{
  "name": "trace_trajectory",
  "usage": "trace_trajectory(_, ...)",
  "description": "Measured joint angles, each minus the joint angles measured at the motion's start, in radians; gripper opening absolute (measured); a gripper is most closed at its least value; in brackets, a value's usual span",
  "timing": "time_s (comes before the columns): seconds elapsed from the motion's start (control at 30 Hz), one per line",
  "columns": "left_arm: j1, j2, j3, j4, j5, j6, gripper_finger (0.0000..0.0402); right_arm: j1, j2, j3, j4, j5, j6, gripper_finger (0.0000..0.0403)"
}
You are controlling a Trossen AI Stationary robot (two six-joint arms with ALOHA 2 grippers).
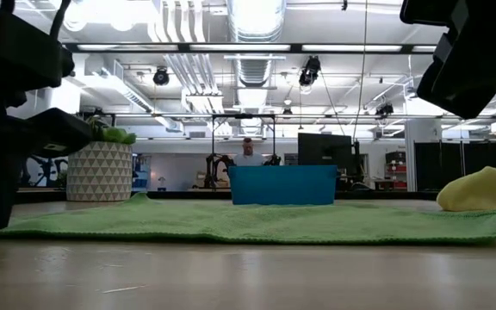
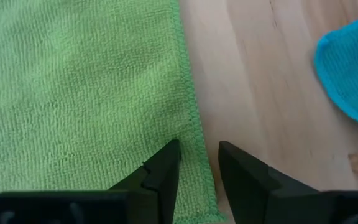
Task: Fold microfiber towels
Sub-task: Fold the green microfiber cloth
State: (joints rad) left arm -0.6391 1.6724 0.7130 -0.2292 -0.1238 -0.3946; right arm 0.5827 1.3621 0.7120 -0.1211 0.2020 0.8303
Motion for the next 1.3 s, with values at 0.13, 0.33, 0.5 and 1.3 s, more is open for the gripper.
trace_trajectory(0.13,0.001,0.054,0.037,-0.052,0.016,0.000,0.0071,0.004,0.000,0.000,0.000,-0.008,-0.001,0.0008)
trace_trajectory(0.33,0.002,0.044,0.062,-0.083,0.007,0.005,0.0008,0.014,0.000,0.000,0.000,-0.030,-0.040,0.0009)
trace_trajectory(0.5,0.003,0.017,0.064,-0.092,-0.018,-0.003,0.0002,0.018,0.019,0.000,0.029,-0.085,-0.211,0.0016)
trace_trajectory(1.3,0.005,0.014,0.061,-0.070,0.002,-0.046,0.0000,-0.016,0.402,0.128,0.042,-0.157,-0.442,0.0173)
